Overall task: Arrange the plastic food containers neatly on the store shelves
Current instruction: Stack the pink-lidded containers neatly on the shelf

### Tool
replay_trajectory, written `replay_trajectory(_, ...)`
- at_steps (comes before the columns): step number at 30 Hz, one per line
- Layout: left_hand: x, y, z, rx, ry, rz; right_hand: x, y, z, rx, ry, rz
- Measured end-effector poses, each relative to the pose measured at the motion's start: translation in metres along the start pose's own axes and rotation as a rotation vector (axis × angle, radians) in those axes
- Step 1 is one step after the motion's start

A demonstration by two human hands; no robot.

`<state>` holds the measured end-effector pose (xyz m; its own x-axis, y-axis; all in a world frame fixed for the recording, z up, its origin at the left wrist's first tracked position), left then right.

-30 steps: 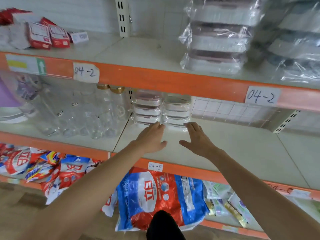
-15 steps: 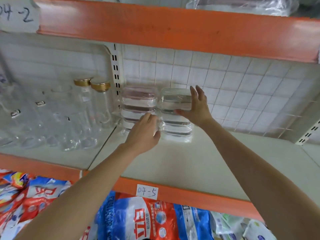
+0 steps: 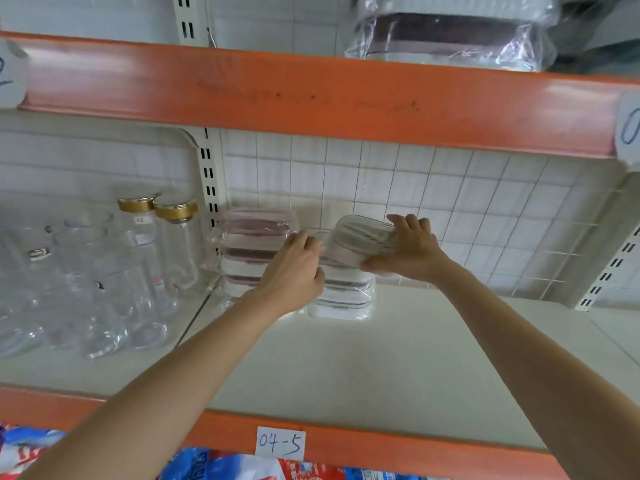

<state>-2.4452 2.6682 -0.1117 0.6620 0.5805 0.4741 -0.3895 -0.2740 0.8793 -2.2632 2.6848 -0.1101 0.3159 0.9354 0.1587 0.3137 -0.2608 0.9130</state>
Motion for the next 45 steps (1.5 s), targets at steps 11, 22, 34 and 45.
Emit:
replay_trajectory(11, 0.055, -0.073, -0.001, 0.001, 0.028, -0.566, -0.102, -0.006, 0.125, 0.154, -0.229, -0.040)
replay_trajectory(22, 0.001, -0.036, 0.052, 0.069, -0.241, -0.227, -0.120, -0.041, 0.108, -0.015, -0.219, -0.115)
replay_trajectory(34, -0.165, 0.044, 0.016, -0.111, 0.092, -0.505, -0.215, -0.032, -0.042, -0.339, 0.158, -0.351)
replay_trajectory(45, -0.285, 0.290, -0.027, 0.038, 0.474, -0.414, -0.307, 0.063, -0.249, -0.175, 0.571, -0.260)
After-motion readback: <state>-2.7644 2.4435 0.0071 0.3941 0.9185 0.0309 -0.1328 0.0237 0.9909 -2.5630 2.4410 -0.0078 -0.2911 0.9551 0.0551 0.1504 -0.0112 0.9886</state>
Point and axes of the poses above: each hand's wrist, its own x-axis towards the middle knuckle, its own y-axis out of the back of the hand, z = x × y, the point moved 9 cm from there along x, towards the middle knuckle, and after that the axes turned 13 degrees about -y, right-handed, at the moved point
